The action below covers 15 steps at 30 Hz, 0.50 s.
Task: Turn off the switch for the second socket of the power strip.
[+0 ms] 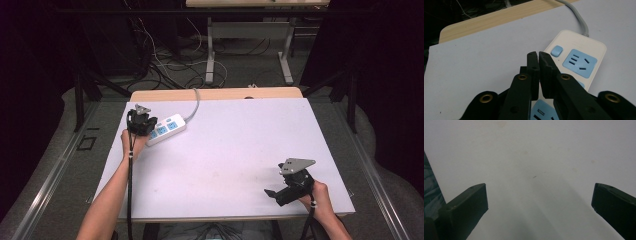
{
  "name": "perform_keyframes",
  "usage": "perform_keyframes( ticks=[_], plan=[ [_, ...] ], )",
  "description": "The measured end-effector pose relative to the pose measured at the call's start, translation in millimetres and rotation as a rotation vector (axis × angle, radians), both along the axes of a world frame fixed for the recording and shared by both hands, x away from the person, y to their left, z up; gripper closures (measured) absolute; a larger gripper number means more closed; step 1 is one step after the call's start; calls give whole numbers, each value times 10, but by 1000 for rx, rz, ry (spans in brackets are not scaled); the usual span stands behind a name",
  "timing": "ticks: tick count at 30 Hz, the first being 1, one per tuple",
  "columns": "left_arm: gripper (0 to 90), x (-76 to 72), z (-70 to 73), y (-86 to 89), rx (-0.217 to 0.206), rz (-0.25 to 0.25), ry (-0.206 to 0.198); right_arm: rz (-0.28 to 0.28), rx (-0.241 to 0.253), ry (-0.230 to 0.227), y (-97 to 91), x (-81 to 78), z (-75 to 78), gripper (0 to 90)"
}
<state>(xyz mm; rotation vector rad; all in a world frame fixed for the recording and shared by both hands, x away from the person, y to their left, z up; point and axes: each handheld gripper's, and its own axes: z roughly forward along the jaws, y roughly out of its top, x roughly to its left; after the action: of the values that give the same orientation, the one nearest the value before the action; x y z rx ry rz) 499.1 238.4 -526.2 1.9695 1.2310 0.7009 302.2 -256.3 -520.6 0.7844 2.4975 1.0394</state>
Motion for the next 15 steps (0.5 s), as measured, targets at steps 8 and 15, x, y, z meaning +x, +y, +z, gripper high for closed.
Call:
perform_keyframes(
  ticks=[8, 15],
  plan=[
    [900, 48, -55, -11, 2, -11, 1, 1, -2, -6, 1, 3, 1, 2],
    [900, 72, -105, -38, 6, -17, 16, -4, 1, 1, 4, -2, -2, 2]
  ],
)
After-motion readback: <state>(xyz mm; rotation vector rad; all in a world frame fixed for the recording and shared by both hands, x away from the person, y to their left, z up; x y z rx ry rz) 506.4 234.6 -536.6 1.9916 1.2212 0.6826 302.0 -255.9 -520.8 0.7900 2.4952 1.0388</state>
